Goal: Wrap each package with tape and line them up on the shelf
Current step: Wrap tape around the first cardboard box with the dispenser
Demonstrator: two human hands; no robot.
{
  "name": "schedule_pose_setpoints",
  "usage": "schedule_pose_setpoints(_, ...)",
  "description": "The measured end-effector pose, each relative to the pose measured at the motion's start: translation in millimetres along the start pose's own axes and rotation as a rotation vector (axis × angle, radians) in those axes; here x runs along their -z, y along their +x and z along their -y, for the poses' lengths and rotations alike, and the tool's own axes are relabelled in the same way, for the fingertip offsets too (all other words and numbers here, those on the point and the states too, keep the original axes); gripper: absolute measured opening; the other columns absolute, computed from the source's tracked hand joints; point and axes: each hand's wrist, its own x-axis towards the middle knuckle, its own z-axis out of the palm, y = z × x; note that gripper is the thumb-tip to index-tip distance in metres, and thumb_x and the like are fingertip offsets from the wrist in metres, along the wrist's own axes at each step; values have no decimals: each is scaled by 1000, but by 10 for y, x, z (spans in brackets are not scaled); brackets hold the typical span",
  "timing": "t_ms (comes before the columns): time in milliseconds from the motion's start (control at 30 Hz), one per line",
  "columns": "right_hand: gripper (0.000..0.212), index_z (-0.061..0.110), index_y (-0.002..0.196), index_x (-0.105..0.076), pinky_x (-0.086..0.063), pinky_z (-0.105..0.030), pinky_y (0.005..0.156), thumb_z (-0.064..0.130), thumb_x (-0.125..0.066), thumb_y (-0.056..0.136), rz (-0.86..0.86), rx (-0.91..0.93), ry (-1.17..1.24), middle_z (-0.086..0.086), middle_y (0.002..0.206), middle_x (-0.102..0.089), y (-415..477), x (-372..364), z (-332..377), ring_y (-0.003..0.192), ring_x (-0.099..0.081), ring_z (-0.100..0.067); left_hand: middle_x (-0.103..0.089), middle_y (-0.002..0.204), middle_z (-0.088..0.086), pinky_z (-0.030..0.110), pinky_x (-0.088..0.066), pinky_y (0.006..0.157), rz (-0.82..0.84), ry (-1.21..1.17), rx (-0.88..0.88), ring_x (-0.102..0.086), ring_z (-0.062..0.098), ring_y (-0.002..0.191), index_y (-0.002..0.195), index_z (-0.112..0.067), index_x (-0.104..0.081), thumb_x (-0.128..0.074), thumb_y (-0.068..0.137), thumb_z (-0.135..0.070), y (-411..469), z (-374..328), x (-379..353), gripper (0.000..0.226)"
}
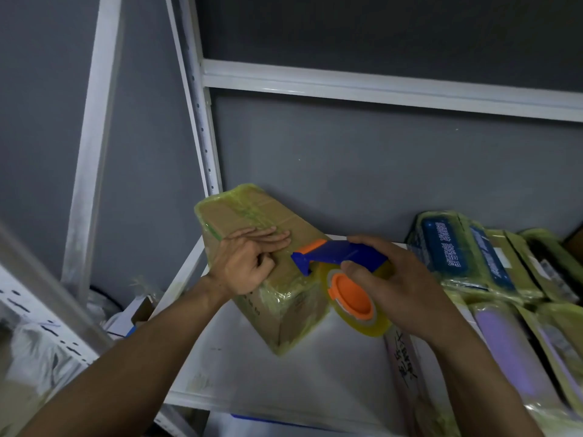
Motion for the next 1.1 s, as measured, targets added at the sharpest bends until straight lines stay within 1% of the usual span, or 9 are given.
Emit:
schedule_pose_setpoints(200, 46, 63, 119, -57, -49, -22, 77, 70, -60, 74, -4, 10, -15, 38, 110, -64, -124, 37, -80, 99, -61, 13, -46, 147, -25, 36, -23, 123, -15, -14, -8, -33, -2, 145, 140, -34, -59, -36, 85, -27, -2, 1, -13, 60)
schedule_pose_setpoints(300, 41, 67, 119, -55, -48, -17, 75, 64, -60, 78, 11, 33, 7, 40, 110, -63, -174, 19, -97, 100, -61, 13, -38, 155, -23, 38, -21, 123, -11, 1, -32, -24, 2, 151, 146, -32, -53, -32, 88, -30, -26, 9, -13, 62)
schedule_pose_setpoints(400, 40, 71, 117, -53, -46, -13, 74, 64, -60, 78, 13, 37, 29, 41, 111, -63, -215, 13, -109, 101, -62, 13, -33, 160, -18, 43, -17, 125, -43, -13, -90, -21, 7, 153, 149, -28, -51, -30, 96, -56, -127, -66, -76, 63)
schedule_pose_setpoints(467, 38, 72, 115, -53, -46, -15, 75, 62, -60, 79, 15, 37, 33, 40, 110, -63, -224, 14, -101, 100, -63, 12, -29, 162, -18, 46, -9, 126, -1, -18, -96, -19, 5, 153, 154, -30, -42, -32, 88, -84, -224, -175, -154, 86)
schedule_pose_setpoints(533, 36, 72, 112, -54, -46, -15, 75, 59, -61, 80, 13, 35, 34, 40, 108, -63, -217, 7, -100, 99, -62, 13, -17, 165, -17, 46, 1, 127, 37, 58, -60, -10, 1, 153, 159, -31, -29, -39, 76, -96, -284, -268, -237, 106)
schedule_pose_setpoints(633, 36, 68, 113, -56, -46, -17, 76, 56, -64, 80, 6, 25, 50, 36, 109, -65, -227, -19, -121, 99, -64, 9, -12, 166, -17, 43, 8, 125, 31, 143, -11, -4, -1, 153, 162, -28, -20, -52, 80, -78, -281, -310, -302, 101)
schedule_pose_setpoints(733, 37, 63, 115, -58, -48, -17, 77, 56, -66, 80, -28, 11, 75, 34, 110, -66, -242, -50, -137, 99, -65, 7, -21, 166, -15, 39, 3, 125, 25, 75, -33, -12, 4, 154, 160, -27, -28, -55, 79, -65, -232, -283, -287, 94)
schedule_pose_setpoints(1000, 49, 48, 122, -61, -52, -21, 80, 62, -65, 76, -102, 5, 95, 29, 111, -68, -256, -125, -117, 102, -65, 5, -18, 165, -21, 37, -1, 125, 121, 121, -115, -11, -1, 152, 160, -33, -23, -65, 84, -61, 174, -45, -264, 92)
schedule_pose_setpoints(1100, 47, 47, 124, -59, -49, -10, 74, 59, -66, 79, -108, 9, 87, 31, 111, -67, -293, -132, -138, 102, -64, 6, -17, 165, -22, 37, -1, 126, 139, 130, -124, -10, -3, 152, 161, -36, -20, -62, 83, -63, 284, 30, -291, 92)
